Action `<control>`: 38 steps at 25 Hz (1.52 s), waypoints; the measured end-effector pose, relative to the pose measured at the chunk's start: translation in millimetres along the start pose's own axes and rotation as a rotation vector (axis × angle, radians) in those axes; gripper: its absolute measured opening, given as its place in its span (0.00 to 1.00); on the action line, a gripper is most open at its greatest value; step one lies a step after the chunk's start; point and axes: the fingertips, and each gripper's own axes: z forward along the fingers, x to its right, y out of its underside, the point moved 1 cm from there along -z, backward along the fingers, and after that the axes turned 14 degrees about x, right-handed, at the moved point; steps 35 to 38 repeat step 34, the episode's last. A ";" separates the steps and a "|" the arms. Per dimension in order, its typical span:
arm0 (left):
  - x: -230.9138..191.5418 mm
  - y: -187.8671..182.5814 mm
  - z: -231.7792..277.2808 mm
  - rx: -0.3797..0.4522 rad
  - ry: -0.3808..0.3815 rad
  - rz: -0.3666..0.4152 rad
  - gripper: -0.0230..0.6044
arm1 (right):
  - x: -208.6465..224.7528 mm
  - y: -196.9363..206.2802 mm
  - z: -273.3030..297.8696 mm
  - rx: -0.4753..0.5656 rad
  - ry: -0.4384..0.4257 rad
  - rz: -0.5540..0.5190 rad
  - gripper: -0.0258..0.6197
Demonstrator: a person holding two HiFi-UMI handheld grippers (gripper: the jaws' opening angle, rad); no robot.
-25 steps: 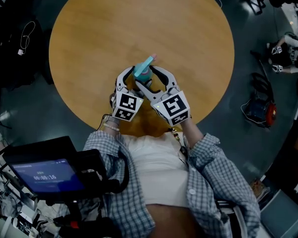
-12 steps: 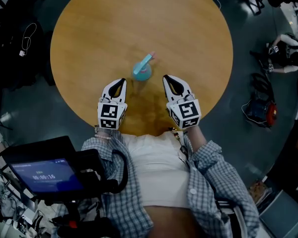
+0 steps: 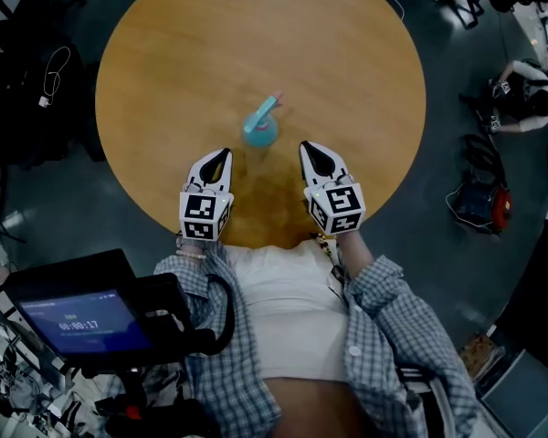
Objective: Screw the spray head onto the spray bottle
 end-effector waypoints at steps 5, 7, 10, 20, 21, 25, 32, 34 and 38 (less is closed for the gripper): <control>3.0 1.1 1.8 0.000 0.009 -0.003 0.05 | -1.9 1.5 0.4 -0.007 -0.014 -0.017 0.03; 3.5 0.3 2.4 0.007 0.014 0.000 0.05 | -3.1 1.7 1.2 -0.007 -0.021 -0.018 0.03; 2.8 -0.2 3.3 0.012 0.015 0.000 0.05 | -3.3 1.8 2.3 -0.007 -0.025 -0.017 0.03; 3.9 -0.6 4.1 0.012 0.014 0.000 0.05 | -2.2 2.6 1.0 -0.017 -0.032 -0.027 0.03; 4.7 -0.5 4.4 0.012 0.015 0.000 0.05 | -2.3 2.5 0.7 -0.017 -0.033 -0.030 0.03; 6.4 0.2 4.6 0.012 0.021 0.006 0.05 | -4.3 3.5 0.5 -0.022 -0.043 -0.043 0.03; 5.4 -2.1 5.2 0.013 0.018 0.013 0.05 | -7.6 4.7 1.4 -0.028 -0.059 -0.059 0.03; 4.9 -3.5 6.6 0.015 0.018 0.010 0.05 | -7.4 4.4 1.9 -0.030 -0.062 -0.064 0.03; 4.9 -3.5 6.6 0.015 0.018 0.010 0.05 | -7.4 4.4 1.9 -0.030 -0.062 -0.064 0.03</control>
